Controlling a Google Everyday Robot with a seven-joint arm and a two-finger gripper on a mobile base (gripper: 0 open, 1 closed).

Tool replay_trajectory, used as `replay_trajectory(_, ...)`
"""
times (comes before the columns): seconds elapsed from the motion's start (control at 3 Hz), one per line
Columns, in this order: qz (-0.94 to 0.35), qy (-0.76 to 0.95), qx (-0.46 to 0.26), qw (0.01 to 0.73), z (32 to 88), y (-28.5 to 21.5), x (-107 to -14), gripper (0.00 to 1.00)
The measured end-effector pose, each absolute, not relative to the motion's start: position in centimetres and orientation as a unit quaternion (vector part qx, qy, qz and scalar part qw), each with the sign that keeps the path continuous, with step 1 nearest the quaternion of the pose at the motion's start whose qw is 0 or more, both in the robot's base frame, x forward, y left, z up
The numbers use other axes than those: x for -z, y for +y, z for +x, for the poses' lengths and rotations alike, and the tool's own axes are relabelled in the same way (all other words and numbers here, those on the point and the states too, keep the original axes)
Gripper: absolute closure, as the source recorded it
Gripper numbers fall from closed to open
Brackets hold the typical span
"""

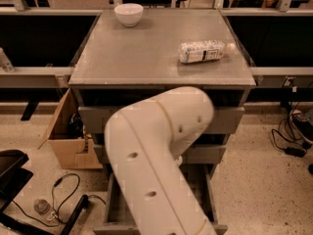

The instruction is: Pick rxbar chocolate from bottom drawer and place on counter

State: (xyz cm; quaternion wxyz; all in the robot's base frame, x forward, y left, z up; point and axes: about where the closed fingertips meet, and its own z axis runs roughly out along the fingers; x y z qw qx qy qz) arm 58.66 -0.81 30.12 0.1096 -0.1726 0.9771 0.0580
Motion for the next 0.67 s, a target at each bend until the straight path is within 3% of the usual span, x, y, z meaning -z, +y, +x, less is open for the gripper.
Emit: replay_trajectory(0.67, -0.111, 0.989, -0.061, 0.081, 55.7, 2.7, -21.9, 0.0)
